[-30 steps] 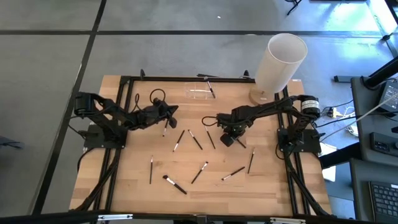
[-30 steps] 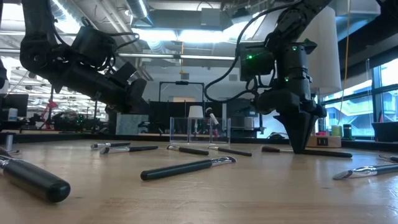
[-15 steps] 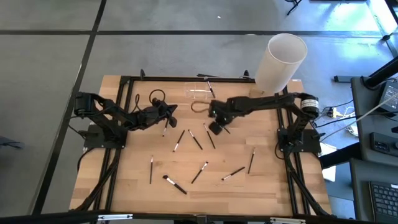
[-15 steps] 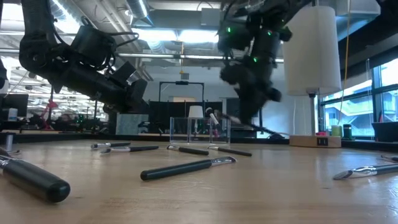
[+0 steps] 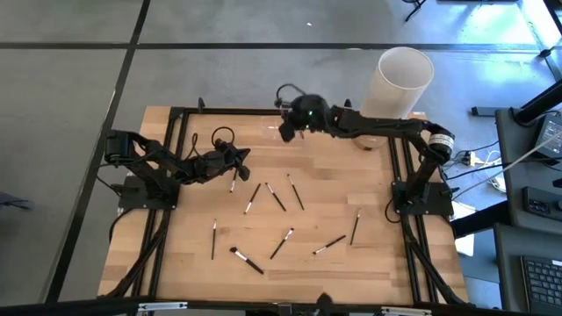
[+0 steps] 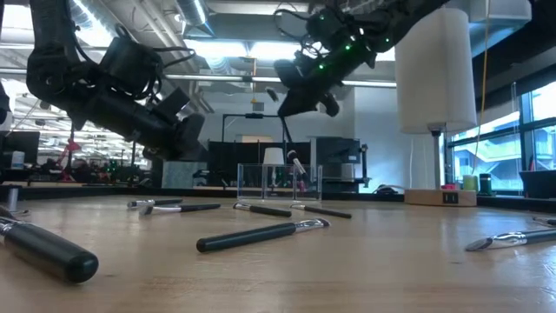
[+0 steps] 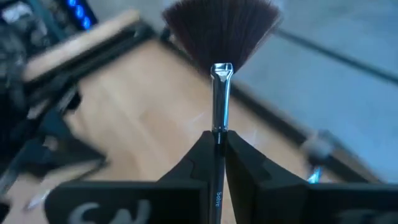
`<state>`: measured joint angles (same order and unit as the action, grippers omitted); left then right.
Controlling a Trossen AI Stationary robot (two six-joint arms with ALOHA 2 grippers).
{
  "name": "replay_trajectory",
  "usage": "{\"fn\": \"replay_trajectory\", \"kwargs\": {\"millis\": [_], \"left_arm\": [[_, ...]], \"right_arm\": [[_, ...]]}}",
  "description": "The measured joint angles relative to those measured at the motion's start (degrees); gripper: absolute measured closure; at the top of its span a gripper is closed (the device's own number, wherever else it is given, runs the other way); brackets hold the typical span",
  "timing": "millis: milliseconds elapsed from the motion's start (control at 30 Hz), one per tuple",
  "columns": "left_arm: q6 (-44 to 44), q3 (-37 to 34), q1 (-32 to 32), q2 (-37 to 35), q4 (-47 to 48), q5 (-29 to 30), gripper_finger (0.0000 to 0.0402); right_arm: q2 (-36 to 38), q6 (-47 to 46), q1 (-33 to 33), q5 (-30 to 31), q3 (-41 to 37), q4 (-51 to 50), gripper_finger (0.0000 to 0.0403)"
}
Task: Put items in baskets/containers
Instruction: Put the black highlighter brush into the transparent organizer
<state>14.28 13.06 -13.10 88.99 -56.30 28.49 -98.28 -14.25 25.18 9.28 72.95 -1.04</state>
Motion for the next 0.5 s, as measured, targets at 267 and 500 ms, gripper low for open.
{"fn": "replay_trajectory", "kwargs": {"millis": [267,500], "left_arm": [[-0.02,-0.02,-0.05,0.02,1.29,0.11,0.0389],[-0.02,-0.02,0.05,0.02,1.29,0.02,0.0391]], "right_arm": [[-2.48,2.66,5.62,1.88,-4.78,6.23,0.0367],[-3.50,3.15,6.48,1.64,-10.15,13.94,0.0366]]}}
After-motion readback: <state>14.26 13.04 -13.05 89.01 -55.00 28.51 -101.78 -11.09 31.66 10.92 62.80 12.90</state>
